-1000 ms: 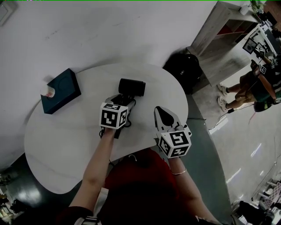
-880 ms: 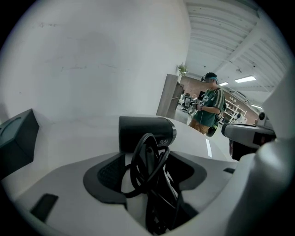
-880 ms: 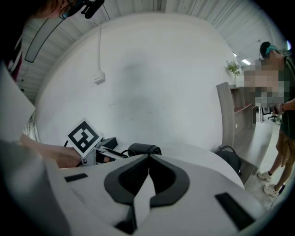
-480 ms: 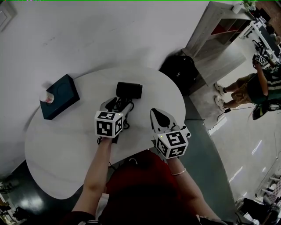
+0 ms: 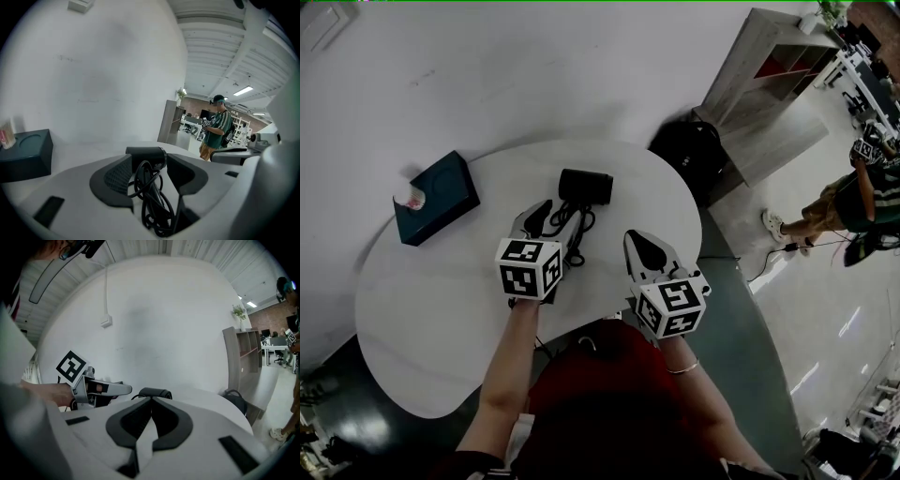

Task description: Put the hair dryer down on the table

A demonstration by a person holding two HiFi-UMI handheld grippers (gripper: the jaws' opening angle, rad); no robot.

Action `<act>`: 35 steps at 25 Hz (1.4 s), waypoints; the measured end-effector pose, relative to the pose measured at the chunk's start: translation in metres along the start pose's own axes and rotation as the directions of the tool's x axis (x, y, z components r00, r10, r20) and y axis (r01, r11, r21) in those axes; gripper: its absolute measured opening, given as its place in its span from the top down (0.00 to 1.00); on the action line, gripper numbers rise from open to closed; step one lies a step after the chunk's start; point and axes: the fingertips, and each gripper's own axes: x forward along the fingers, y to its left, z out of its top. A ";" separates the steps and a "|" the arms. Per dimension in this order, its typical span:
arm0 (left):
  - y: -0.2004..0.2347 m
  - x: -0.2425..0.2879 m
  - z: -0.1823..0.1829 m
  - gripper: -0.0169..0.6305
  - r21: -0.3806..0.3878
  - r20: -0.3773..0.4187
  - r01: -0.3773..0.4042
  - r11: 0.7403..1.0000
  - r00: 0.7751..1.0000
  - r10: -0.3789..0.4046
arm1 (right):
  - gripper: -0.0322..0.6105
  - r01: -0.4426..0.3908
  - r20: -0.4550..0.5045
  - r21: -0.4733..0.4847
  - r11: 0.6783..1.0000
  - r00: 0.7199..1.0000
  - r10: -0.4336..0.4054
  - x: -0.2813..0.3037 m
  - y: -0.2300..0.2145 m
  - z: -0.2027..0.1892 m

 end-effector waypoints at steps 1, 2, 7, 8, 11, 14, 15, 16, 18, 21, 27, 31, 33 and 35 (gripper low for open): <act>-0.001 -0.003 0.002 0.59 0.006 0.009 -0.004 1.000 1.000 0.004 | 0.93 0.001 0.003 0.000 1.000 1.000 -0.001 -0.002 0.001 0.000; -0.001 -0.007 0.003 0.61 0.008 0.017 -0.007 1.000 1.000 0.007 | 0.93 0.003 0.007 0.000 1.000 1.000 -0.003 -0.003 0.002 0.001; -0.004 -0.023 0.006 0.68 0.007 0.048 -0.016 1.000 0.999 0.015 | 0.93 0.006 0.025 -0.010 1.000 1.000 -0.006 -0.011 0.008 0.005; -0.004 -0.027 0.006 0.69 0.005 0.053 -0.016 1.000 0.998 0.016 | 0.93 0.008 0.030 -0.011 1.000 1.000 -0.007 -0.013 0.010 0.005; -0.003 -0.039 0.004 0.72 -0.007 0.073 -0.020 1.000 0.997 0.021 | 0.93 0.011 0.044 -0.015 1.000 0.999 -0.010 -0.018 0.015 0.006; -0.002 -0.052 0.004 0.76 -0.003 0.090 -0.024 1.000 0.996 0.024 | 0.93 0.012 0.050 -0.022 1.000 0.999 -0.011 -0.022 0.021 0.008; -0.003 -0.056 0.003 0.77 0.000 0.094 -0.023 1.000 0.995 0.023 | 0.93 0.013 0.052 -0.026 1.000 0.999 -0.011 -0.024 0.024 0.008; -0.003 -0.060 0.002 0.77 0.001 0.099 -0.024 1.000 0.995 0.024 | 0.93 0.013 0.054 -0.029 0.999 0.998 -0.011 -0.026 0.026 0.008; -0.003 -0.069 -0.001 0.82 -0.002 0.112 -0.029 1.000 0.993 0.029 | 0.93 0.010 0.060 -0.037 0.999 0.998 -0.008 -0.029 0.033 0.007; -0.004 -0.082 -0.005 0.86 -0.004 0.118 -0.036 0.999 0.992 0.036 | 0.93 0.006 0.067 -0.046 0.999 0.998 -0.003 -0.034 0.042 0.008; -0.006 -0.106 -0.009 0.90 0.002 0.142 -0.046 0.999 0.989 0.045 | 0.93 0.019 0.090 -0.051 0.999 0.996 -0.015 -0.048 0.053 0.011; -0.009 -0.122 -0.012 0.92 0.017 0.160 -0.049 0.999 0.986 0.046 | 0.93 0.021 0.105 -0.058 0.998 0.994 -0.015 -0.058 0.064 0.011; -0.011 -0.130 -0.013 0.93 0.013 0.171 -0.046 0.999 0.984 0.043 | 0.93 0.019 0.108 -0.065 0.998 0.994 -0.012 -0.062 0.071 0.011; -0.011 -0.139 -0.013 0.93 0.007 0.185 -0.042 0.999 0.982 0.040 | 0.93 0.016 0.112 -0.073 0.997 0.994 -0.008 -0.066 0.077 0.011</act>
